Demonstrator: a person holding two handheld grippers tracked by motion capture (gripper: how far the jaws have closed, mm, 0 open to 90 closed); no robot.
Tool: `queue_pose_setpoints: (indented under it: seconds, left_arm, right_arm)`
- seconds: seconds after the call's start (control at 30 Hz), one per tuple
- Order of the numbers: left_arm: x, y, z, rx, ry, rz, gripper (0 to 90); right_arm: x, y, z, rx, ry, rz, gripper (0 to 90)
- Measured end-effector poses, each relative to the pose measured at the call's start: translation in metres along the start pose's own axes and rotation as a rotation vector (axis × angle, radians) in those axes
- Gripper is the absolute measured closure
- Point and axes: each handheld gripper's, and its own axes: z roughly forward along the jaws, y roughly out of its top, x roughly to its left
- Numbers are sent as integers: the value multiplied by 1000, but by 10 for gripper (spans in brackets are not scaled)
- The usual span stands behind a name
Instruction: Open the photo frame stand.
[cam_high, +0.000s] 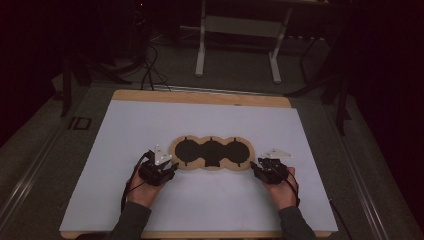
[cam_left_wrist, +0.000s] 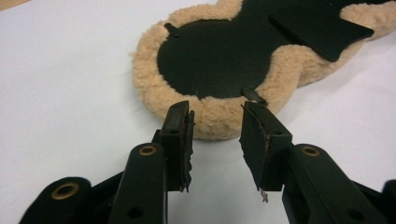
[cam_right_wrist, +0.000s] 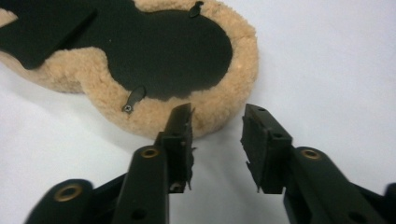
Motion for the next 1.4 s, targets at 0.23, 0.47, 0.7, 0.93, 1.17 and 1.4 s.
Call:
queue_pose_setpoints:
  seconds: [0.23,0.47,0.7,0.93,1.17,1.4]
  left_arm:
    - [-10,0,2,12,-44,49,814]
    - [-20,2,5,17,-65,91,900]
    - [-34,3,10,25,-89,120,898]
    - [-48,3,19,45,-98,153,868]
    - [-57,5,26,43,-105,161,871]
    - [-63,12,40,61,-100,177,888]
  right_arm:
    - [-1,0,-3,-21,0,2,792]
    - [-3,-2,-2,-14,-10,5,895]
    - [-4,-2,-5,-31,-31,13,900]
    - [-2,-2,-4,-30,-21,6,900]
    - [-2,-3,-2,-32,4,14,900]
    - [-2,-3,-4,-38,-12,8,900]
